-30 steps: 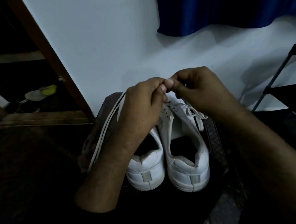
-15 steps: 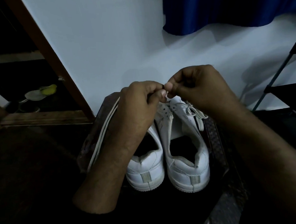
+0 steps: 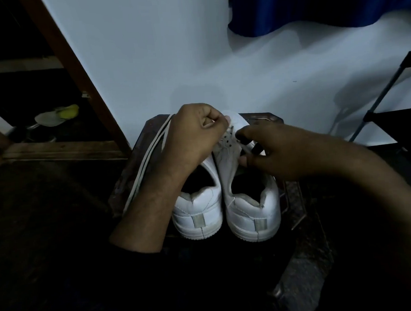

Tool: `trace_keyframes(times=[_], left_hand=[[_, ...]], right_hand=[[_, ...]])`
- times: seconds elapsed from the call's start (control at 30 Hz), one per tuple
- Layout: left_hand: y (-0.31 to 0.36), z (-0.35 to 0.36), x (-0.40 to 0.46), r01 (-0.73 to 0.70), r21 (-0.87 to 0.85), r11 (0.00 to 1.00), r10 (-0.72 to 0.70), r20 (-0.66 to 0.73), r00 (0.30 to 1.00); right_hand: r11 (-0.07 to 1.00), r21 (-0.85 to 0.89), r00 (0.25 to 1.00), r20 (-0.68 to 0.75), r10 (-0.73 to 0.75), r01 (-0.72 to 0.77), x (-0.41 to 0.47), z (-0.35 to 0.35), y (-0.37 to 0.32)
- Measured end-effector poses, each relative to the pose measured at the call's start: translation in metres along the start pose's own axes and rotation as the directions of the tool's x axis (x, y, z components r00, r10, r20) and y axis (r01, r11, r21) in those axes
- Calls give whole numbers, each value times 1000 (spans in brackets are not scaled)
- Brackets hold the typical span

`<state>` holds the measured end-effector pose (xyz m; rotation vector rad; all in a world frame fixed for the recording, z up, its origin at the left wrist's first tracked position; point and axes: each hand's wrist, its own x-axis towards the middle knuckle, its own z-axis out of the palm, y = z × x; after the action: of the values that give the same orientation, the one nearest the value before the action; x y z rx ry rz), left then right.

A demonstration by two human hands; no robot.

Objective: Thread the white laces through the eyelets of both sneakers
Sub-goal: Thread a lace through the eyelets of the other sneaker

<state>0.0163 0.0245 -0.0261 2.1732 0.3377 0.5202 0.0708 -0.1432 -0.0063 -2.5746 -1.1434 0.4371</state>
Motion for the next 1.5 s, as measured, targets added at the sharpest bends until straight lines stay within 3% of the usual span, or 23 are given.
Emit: trace_keyframes(times=[0.17,0.33,0.43,0.6,0.7,0.97,1.1,1.2,1.27,1.37,1.43,1.5], left_hand=[[-9,6,4,-9,34,999,7,60,998],[-14,13,11,16,-8,1000,-15,93,996],[-15,16,15,87,-44,995,-82,110,991],[-17,22,22,110,-10,994,-109,110,988],[-11,27,23,91,93,992,-102,132,986],[3,32,21,66,360,931,-93,59,994],[-1,30,22,72,286,956,-101,89,991],[-5,27,23,71,183,981,-99,151,984],[-8,24,22,62,130,990,-87,195,977],[-13,20,21,24,99,995,-46,230,972],[-16,17,20,-32,91,995,7,264,964],[-14,13,17,-83,94,992,50,309,950]], right_hand=[[995,97,999,-36,0,4,-7,-11,8],[986,109,910,-383,156,-124,17,14,3],[976,142,862,-460,214,-166,25,22,6],[830,544,896,-300,327,-121,28,16,20],[735,665,903,-223,368,-135,31,17,25],[655,742,920,-147,364,-141,33,20,29],[625,776,924,-179,339,-79,31,22,32],[533,844,920,-159,359,-63,31,25,36],[588,808,922,-206,328,-29,34,30,39],[768,641,892,-355,278,15,40,34,40],[908,419,854,-475,214,5,40,31,36],[944,329,786,-592,175,38,41,28,35]])
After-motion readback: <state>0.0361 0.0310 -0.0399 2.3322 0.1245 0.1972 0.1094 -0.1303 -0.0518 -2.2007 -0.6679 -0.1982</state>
